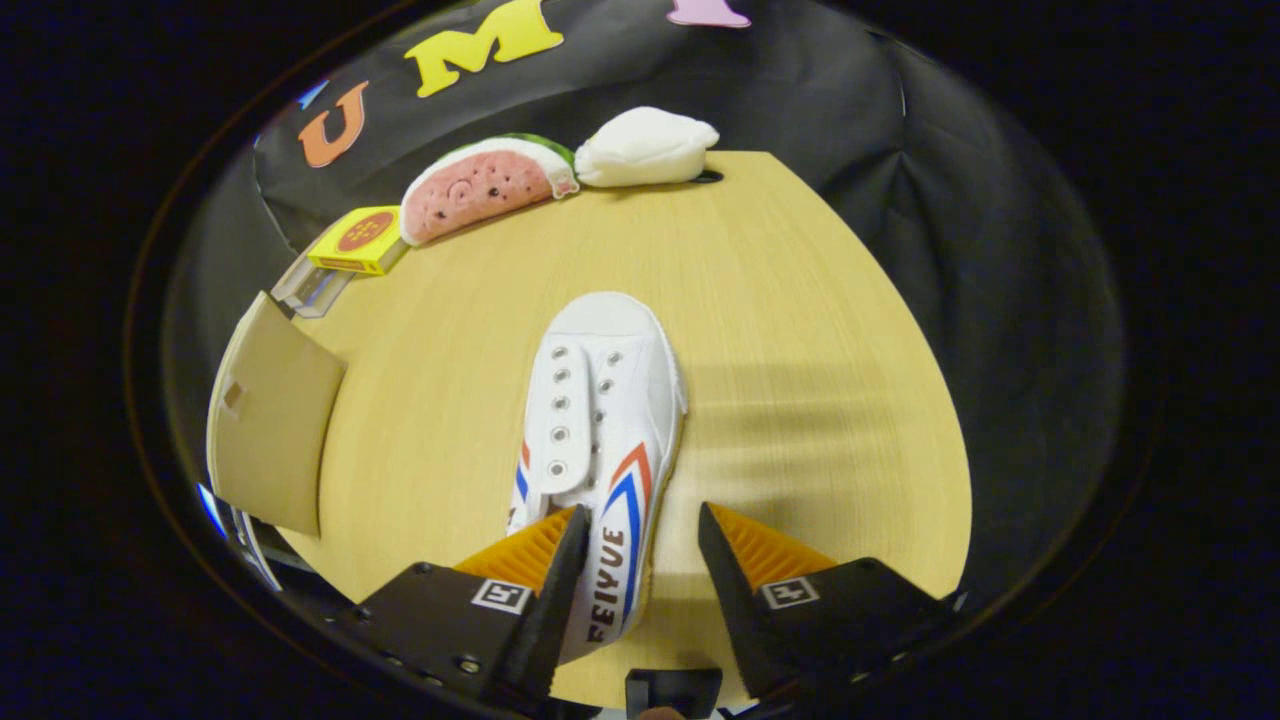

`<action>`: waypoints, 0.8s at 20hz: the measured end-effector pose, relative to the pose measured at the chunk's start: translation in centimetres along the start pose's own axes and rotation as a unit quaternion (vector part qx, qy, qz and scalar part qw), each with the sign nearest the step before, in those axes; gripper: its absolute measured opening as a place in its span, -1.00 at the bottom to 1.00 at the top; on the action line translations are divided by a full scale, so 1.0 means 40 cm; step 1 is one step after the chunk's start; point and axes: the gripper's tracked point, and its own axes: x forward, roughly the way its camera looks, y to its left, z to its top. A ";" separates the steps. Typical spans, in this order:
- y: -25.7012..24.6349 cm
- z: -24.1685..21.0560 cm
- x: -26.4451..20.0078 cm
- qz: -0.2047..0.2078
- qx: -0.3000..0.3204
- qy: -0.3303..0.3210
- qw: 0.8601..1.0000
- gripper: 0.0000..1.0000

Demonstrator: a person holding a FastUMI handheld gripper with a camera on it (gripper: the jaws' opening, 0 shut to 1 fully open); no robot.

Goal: Open the storage box then place both shoes into the box .Put the left shoe in first, then the right shoe, with the right side of both shoes facing outward in a uniform manner.

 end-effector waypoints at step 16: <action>0.059 -0.004 -0.073 0.041 0.092 0.010 0.995 -1.00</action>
